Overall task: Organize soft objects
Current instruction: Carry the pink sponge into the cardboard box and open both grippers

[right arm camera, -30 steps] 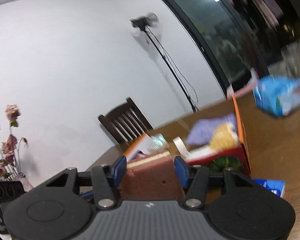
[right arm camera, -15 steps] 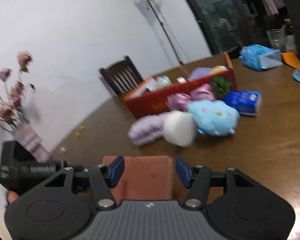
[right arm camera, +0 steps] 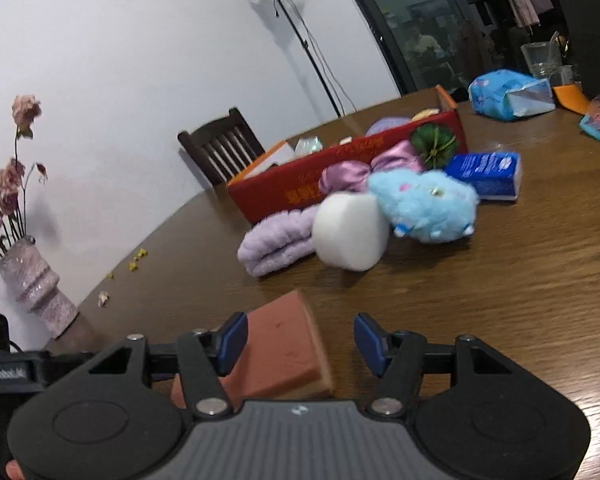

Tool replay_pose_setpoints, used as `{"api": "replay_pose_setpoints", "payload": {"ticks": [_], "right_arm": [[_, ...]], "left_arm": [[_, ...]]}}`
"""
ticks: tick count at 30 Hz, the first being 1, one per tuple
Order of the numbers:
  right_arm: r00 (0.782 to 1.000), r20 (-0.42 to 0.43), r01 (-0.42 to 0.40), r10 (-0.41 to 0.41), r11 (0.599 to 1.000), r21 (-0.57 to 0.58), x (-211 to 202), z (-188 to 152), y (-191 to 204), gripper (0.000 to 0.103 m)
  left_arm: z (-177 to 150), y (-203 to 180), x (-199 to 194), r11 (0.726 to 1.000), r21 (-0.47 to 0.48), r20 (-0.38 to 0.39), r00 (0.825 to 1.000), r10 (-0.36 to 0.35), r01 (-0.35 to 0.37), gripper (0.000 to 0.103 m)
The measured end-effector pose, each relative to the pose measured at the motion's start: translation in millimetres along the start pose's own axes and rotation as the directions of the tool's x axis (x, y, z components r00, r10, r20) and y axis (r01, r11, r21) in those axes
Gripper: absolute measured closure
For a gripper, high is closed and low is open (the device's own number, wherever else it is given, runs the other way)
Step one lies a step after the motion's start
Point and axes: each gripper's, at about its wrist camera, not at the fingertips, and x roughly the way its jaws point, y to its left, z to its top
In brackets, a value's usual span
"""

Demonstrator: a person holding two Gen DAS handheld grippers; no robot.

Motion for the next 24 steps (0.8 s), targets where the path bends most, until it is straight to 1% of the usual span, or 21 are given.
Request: {"api": "replay_pose_setpoints", "payload": {"ticks": [2,5,7,9,11,15,16,17,18,19,21,22,24], "right_arm": [[0.999,-0.038,-0.009,0.009,1.0,0.003,-1.2,-3.2,7.8,0.049],[0.996,-0.053,-0.069,0.068,0.997,-0.024,-12.4,-10.2,22.0,0.049],[0.997,-0.043,-0.061,0.06,0.998,-0.027,-19.6,-12.1,25.1,0.049],[0.999,-0.024,-0.049,0.049,0.999,-0.008,-22.0,-10.6,21.9,0.049],[0.999,-0.011,-0.037,0.037,0.999,0.021,-20.1,-8.8,16.3,0.049],[1.0,-0.017,-0.022,0.023,0.999,0.045,-5.4,-6.6,9.0,0.05],[0.999,-0.019,-0.026,0.027,0.999,0.048,-2.0,-5.9,8.3,0.053],[0.999,-0.022,-0.033,0.034,0.998,0.05,1.9,-5.0,7.6,0.057],[0.999,-0.032,-0.041,0.043,0.998,0.052,5.3,-4.8,7.0,0.067],[0.997,-0.049,-0.053,0.056,0.997,0.057,9.7,-4.5,6.4,0.067],[0.997,-0.057,-0.052,0.056,0.996,0.069,12.5,-0.8,6.1,0.068],[0.997,-0.058,-0.052,0.056,0.996,0.067,13.1,4.9,7.6,0.068],[0.997,-0.01,-0.076,0.077,0.996,0.053,11.9,26.6,13.2,0.068]], "left_arm": [[2.3,8.3,-0.5,1.0,-0.023,0.016,1.0,0.02,-0.02,0.065],[6.7,19.0,-3.3,0.998,-0.055,0.035,0.999,0.032,-0.03,0.065],[9.3,22.7,-8.1,0.998,-0.061,0.043,0.999,0.021,-0.018,0.064],[10.8,24.5,-12.5,0.998,-0.063,0.047,0.999,0.021,-0.018,0.059],[10.1,24.0,-15.4,0.998,-0.055,0.041,0.999,0.026,-0.024,0.058],[2.5,19.7,-10.5,0.999,-0.054,-0.005,1.0,-0.001,0.001,0.059],[0.3,18.5,-6.9,0.999,-0.054,-0.018,1.0,-0.006,0.005,0.063],[-1.0,17.6,-3.1,0.999,-0.052,-0.026,1.0,-0.012,0.011,0.071],[-1.4,16.9,-0.2,0.998,-0.056,-0.024,1.0,-0.004,0.002,0.074],[0.7,16.0,1.5,0.998,-0.054,-0.012,1.0,0.009,-0.009,0.075],[11.7,13.0,1.8,0.999,-0.036,0.019,1.0,0.012,-0.011,0.077],[22.2,10.5,0.3,1.0,-0.016,0.048,0.999,0.005,-0.004,0.077],[57.1,4.9,-2.9,0.999,0.041,0.121,0.992,-0.027,0.022,0.077]]}}
